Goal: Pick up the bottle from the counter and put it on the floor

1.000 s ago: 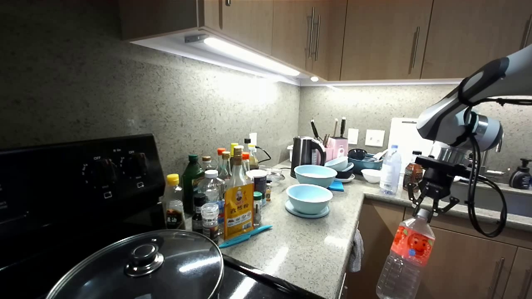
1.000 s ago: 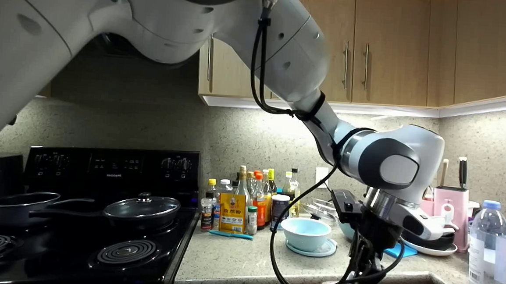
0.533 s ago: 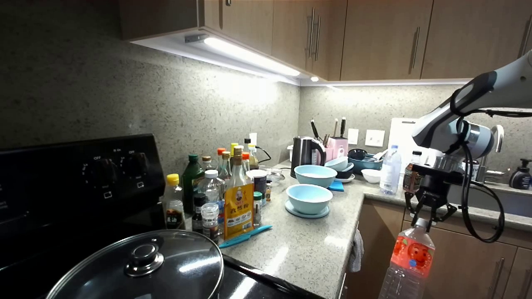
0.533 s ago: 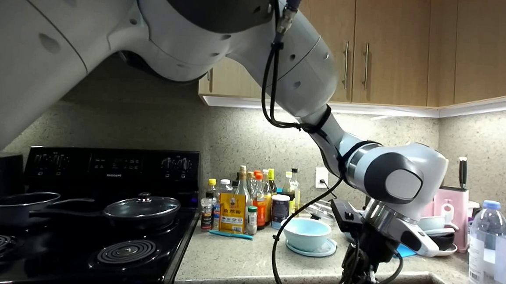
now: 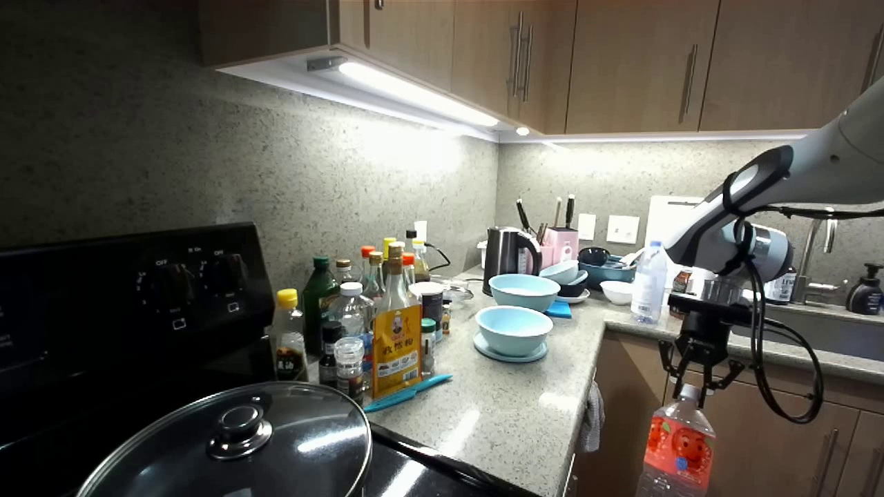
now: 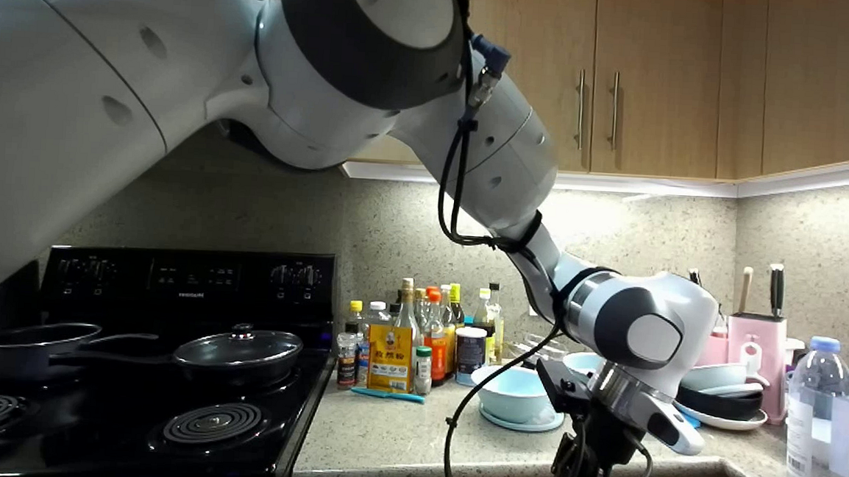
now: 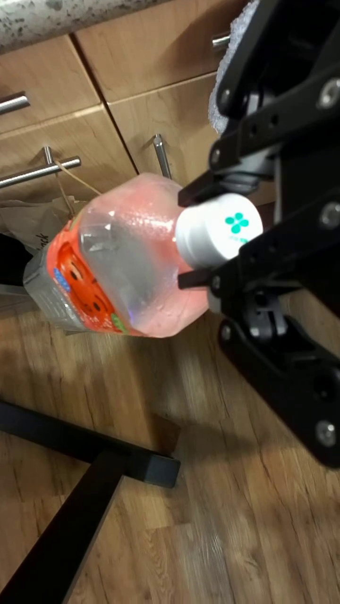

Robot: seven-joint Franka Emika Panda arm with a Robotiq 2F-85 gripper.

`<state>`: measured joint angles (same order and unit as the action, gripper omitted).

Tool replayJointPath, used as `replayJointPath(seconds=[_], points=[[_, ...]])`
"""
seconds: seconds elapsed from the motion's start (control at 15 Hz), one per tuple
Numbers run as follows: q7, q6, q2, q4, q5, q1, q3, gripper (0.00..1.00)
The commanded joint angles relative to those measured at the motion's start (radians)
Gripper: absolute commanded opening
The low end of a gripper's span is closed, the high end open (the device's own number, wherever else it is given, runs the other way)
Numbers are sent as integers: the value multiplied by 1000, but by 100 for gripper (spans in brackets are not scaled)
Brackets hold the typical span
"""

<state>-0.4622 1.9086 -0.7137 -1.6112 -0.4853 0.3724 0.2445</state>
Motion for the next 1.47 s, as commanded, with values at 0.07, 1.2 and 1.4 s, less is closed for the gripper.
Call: replayJointPath(seconds=[0.07,1.2,1.4], points=[[15,-47,-60,80,33,14,-6,12],[3,21,-74,117,27,52,9,37],[3,23,-78,123,26,56,9,12]])
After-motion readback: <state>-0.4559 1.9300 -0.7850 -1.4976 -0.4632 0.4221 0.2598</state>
